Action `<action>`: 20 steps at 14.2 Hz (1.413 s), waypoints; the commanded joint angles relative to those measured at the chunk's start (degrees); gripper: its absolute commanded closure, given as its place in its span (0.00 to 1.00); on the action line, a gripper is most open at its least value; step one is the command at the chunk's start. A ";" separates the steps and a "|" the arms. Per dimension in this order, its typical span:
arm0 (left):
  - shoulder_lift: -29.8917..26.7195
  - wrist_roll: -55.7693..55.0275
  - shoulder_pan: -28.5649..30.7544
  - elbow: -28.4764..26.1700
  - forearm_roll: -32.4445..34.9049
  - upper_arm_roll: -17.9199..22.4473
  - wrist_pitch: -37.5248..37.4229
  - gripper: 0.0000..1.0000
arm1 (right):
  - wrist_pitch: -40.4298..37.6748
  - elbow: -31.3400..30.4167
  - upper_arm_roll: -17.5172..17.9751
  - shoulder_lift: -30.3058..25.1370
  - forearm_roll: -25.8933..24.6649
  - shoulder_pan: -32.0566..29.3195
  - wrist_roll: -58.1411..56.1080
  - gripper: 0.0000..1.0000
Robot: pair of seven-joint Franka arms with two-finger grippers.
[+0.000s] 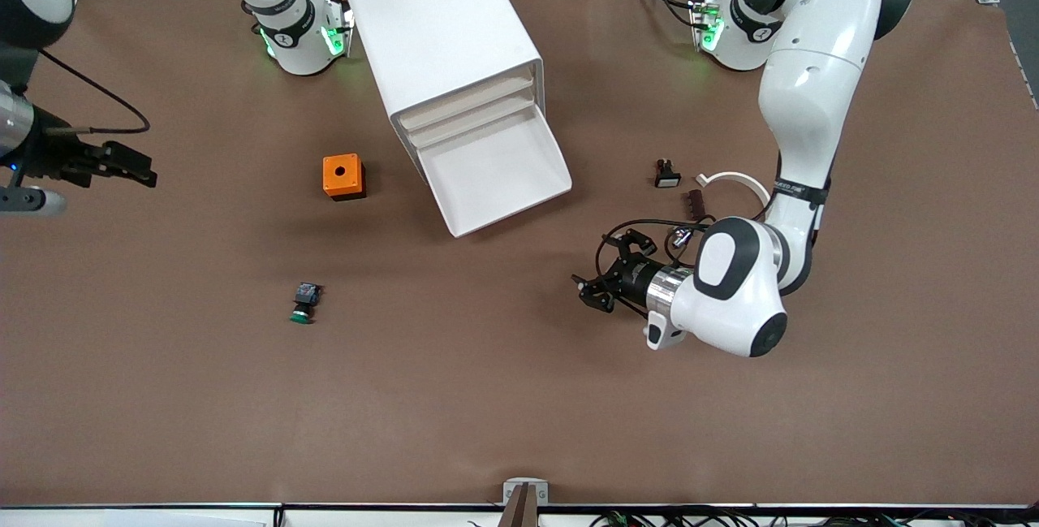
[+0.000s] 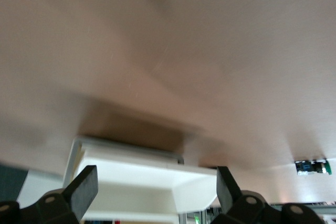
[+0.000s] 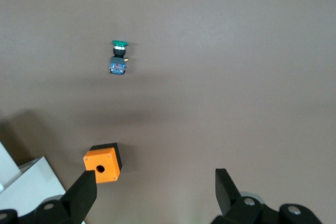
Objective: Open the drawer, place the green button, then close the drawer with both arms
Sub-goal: 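Move the right gripper over the green mushroom button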
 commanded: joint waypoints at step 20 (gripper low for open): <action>-9.82 2.47 -1.06 -2.57 26.63 0.41 13.67 0.01 | 38.56 -19.08 0.61 12.61 1.24 8.65 19.03 0.00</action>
